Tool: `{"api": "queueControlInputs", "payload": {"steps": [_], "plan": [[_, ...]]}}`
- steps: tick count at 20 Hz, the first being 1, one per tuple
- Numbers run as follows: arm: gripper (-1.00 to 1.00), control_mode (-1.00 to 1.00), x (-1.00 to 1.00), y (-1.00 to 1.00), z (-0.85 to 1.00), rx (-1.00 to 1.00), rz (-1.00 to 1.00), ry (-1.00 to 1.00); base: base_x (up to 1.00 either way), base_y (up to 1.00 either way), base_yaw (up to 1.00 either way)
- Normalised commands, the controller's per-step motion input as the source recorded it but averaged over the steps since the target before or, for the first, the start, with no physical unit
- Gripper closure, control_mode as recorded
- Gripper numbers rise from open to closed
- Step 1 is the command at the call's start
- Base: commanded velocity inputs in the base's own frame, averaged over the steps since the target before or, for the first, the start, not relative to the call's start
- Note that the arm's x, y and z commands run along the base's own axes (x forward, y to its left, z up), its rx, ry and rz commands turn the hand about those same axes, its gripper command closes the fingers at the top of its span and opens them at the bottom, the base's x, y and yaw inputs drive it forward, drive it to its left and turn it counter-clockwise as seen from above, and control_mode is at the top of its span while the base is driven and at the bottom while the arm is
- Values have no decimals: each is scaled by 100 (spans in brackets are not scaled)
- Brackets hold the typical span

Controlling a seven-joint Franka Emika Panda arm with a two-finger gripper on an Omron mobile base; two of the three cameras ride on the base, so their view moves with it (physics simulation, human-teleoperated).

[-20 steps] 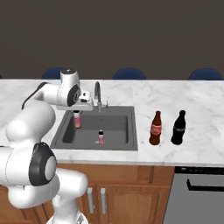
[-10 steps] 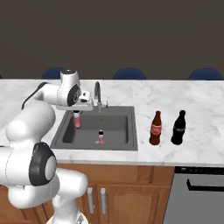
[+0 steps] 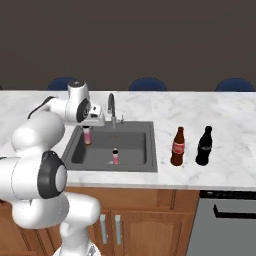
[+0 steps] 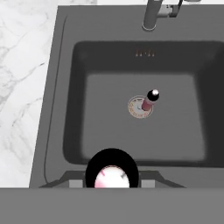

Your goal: Place the large bottle from the dining counter next to the other large bottle outside the sink, and place the small bottle from the dining counter next to the other small bottle inside the sink.

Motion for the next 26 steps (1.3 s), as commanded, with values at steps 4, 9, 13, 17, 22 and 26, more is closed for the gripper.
{"api": "queueControlInputs", "payload": {"steps": [4,9,13,17,22,26], "plan": [[100,-100,14,6,-48,0,0,-14,0,0,0],[100,-100,1,0,-45,0,-2,-7,0,0,0],[100,-100,27,15,-33,-2,-7,-6,0,0,0],[100,-100,24,28,-35,-1,-9,-2,0,0,0],[100,-100,6,27,-34,0,-10,0,0,0,0],[100,-100,4,5,-29,2,-9,0,0,0,0]]}}
